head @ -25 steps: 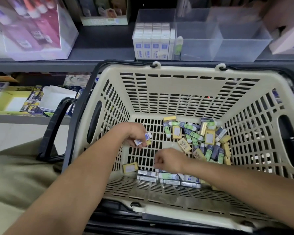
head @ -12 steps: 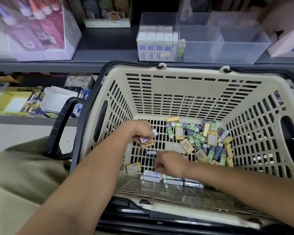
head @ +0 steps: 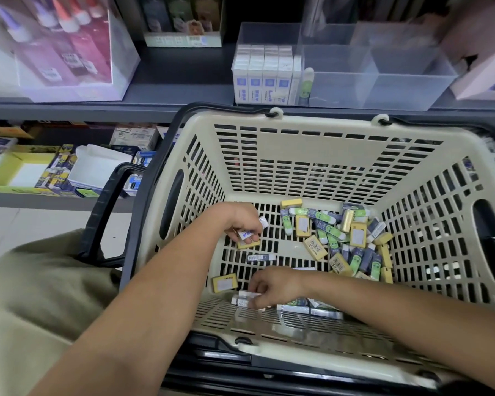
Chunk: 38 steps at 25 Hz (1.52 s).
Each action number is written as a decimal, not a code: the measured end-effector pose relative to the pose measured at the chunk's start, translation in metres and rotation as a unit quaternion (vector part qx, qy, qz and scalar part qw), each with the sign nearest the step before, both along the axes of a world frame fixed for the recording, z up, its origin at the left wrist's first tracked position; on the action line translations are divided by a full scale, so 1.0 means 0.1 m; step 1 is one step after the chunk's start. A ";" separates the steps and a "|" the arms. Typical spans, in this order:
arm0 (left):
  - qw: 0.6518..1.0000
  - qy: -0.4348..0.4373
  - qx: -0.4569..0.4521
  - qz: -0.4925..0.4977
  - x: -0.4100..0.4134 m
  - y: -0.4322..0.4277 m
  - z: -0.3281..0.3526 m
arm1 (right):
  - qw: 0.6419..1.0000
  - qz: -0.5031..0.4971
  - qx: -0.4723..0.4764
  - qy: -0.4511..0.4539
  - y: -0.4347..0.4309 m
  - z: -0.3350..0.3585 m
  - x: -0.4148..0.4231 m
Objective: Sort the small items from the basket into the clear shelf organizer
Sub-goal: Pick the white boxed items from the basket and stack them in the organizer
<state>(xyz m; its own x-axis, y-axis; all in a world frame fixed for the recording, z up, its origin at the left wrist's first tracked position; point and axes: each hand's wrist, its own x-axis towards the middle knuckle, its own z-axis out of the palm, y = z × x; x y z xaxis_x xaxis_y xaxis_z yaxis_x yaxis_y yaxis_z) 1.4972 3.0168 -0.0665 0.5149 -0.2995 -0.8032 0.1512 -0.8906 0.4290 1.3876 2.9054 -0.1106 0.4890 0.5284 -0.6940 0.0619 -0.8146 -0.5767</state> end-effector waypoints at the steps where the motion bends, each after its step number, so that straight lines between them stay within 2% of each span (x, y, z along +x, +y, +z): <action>1: 1.000 0.006 -0.004 0.006 0.00 0.01 -0.01 | 1.000 -0.012 0.014 0.004 0.00 0.03 0.02; 3: 0.999 0.021 -0.020 0.035 0.00 0.02 -0.03 | 0.998 -0.052 0.040 -0.004 -0.07 0.12 0.07; 5: 0.993 0.041 -0.061 0.096 -0.01 0.01 -0.03 | 0.986 -0.152 0.057 -0.039 -0.26 0.26 0.19; 7: 0.971 0.071 -0.130 0.187 -0.03 -0.02 -0.02 | 0.950 -0.287 0.067 -0.104 -0.51 0.38 0.33; 9: 0.941 0.111 -0.204 0.246 -0.06 -0.12 0.02 | 0.899 -0.401 0.088 -0.151 -0.69 0.48 0.43; 11: 0.908 0.156 -0.292 0.257 -0.11 -0.26 0.03 | 0.872 -0.445 0.120 -0.162 -0.73 0.54 0.48; 13: 0.868 0.165 -0.370 0.288 -0.16 -0.37 0.01 | 0.885 -0.410 0.152 -0.161 -0.70 0.61 0.51; 16: 0.841 0.146 -0.382 0.355 -0.13 -0.36 -0.02 | 0.901 -0.376 0.183 -0.119 -0.73 0.69 0.58; 18: 0.855 0.132 -0.350 0.360 -0.09 -0.28 -0.06 | 0.922 -0.348 0.118 -0.123 -0.79 0.67 0.58; 20: 0.877 0.110 -0.308 0.353 -0.07 -0.23 -0.10 | 0.968 -0.193 -0.024 -0.156 -0.80 0.53 0.48; 22: 0.889 0.105 -0.292 0.336 -0.06 -0.23 -0.11 | 0.979 -0.042 -0.117 -0.163 -0.74 0.35 0.35; 23: 0.895 0.108 -0.288 0.323 -0.07 -0.24 -0.11 | 0.979 -0.008 -0.142 -0.149 -0.71 0.28 0.30; 26: 0.912 0.123 -0.279 0.274 -0.07 -0.24 -0.11 | 0.979 0.012 -0.180 -0.098 -0.67 0.12 0.23; 29: 0.912 0.131 -0.285 0.265 -0.08 -0.25 -0.14 | 0.978 0.005 -0.187 -0.087 -0.67 0.07 0.22; 31: 0.906 0.126 -0.285 0.288 -0.06 -0.24 -0.15 | 0.980 -0.048 -0.171 -0.094 -0.71 0.15 0.30; 34: 0.900 0.096 -0.264 0.335 -0.05 -0.25 -0.17 | 0.960 -0.219 -0.110 -0.136 -0.80 0.40 0.54; 36: 0.887 0.097 -0.274 0.358 -0.05 -0.27 -0.17 | 0.927 -0.360 0.002 -0.103 -0.83 0.53 0.64; 38: 0.864 0.129 -0.320 0.366 -0.06 -0.29 -0.14 | 0.886 -0.446 0.120 -0.043 -0.79 0.62 0.65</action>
<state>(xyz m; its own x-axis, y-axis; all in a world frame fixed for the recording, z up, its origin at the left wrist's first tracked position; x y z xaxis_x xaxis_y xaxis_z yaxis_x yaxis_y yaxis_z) 1.4913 2.9877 -0.0804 0.5834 -0.3941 -0.7101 0.7375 -0.1090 0.6665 1.4523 2.8266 -0.0491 0.8319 0.0330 -0.5539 -0.4925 -0.4158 -0.7645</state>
